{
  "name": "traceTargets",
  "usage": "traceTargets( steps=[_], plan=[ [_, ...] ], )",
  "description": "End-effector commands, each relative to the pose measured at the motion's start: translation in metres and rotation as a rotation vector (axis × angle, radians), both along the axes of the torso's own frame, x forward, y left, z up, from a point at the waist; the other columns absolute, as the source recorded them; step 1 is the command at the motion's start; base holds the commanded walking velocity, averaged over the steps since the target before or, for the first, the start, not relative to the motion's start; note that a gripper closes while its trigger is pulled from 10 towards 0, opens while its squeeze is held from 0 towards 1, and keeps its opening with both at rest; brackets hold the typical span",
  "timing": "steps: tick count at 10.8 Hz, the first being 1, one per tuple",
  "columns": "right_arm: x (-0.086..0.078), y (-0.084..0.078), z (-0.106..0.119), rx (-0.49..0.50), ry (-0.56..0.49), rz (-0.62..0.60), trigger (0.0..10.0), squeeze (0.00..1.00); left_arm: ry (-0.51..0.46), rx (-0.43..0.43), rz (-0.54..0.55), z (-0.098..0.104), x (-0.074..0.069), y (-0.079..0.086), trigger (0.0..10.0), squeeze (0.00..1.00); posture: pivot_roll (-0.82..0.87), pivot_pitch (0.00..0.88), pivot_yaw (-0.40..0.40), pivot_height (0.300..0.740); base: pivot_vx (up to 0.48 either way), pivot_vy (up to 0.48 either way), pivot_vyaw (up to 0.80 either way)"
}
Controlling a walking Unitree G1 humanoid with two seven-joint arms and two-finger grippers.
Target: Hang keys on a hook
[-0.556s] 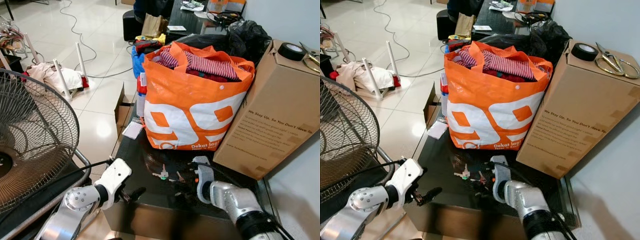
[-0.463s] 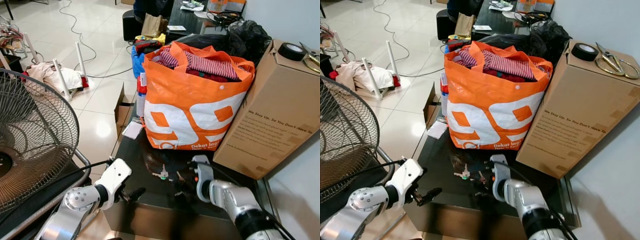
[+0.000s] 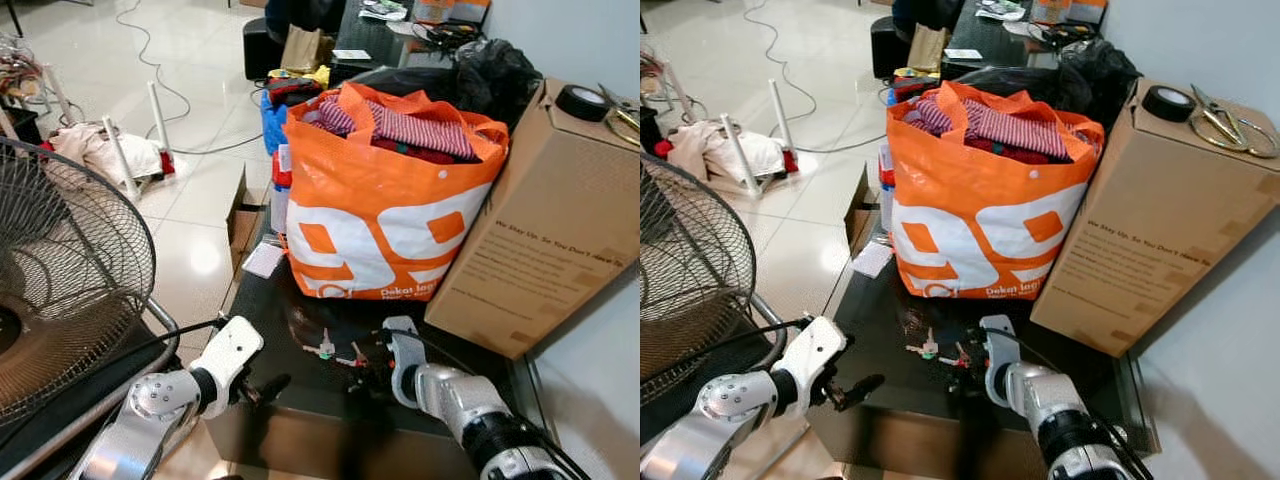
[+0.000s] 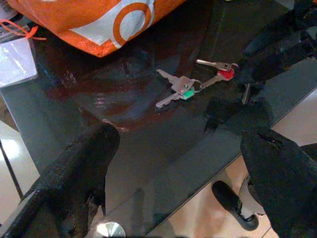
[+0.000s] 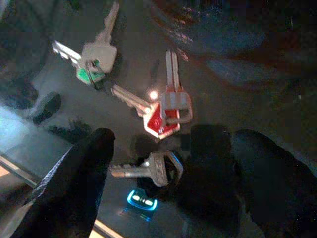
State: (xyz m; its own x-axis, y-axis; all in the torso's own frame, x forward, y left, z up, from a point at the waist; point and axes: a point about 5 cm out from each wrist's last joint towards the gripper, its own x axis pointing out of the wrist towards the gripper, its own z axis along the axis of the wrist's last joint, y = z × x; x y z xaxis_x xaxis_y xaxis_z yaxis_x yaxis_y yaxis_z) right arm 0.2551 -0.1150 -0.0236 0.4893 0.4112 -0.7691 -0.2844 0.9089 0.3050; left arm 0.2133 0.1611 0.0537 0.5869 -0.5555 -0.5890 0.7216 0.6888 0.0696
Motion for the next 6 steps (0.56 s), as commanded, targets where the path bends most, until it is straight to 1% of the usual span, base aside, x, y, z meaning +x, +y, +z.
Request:
traceTargets(
  steps=[1,3,4,6],
  plan=[
    [0.0038,-0.0035,0.0016,0.006,-0.010,-0.023,3.6,0.00,-0.010,0.003,-0.020,0.0031,0.0012,-0.0039,10.0,0.10,0.08,0.000,-0.113,0.740,0.000,0.000,0.00],
    [0.0038,-0.0008,-0.0001,0.037,-0.001,-0.045,2.4,0.00,-0.010,0.004,-0.022,0.0028,0.0015,-0.0038,10.0,0.10,0.08,0.000,-0.113,0.740,0.000,0.000,0.00],
    [0.0026,-0.0001,-0.0017,0.035,0.005,-0.038,1.2,0.00,-0.009,0.004,-0.021,0.0027,0.0014,-0.0038,10.0,0.10,0.09,0.000,-0.113,0.740,0.000,0.000,0.00],
    [0.0007,0.0010,-0.0044,0.034,0.016,-0.036,0.0,0.00,-0.007,0.004,-0.023,0.0026,0.0012,-0.0038,10.0,0.10,0.09,0.000,-0.113,0.740,0.000,0.000,0.00]
  ],
)
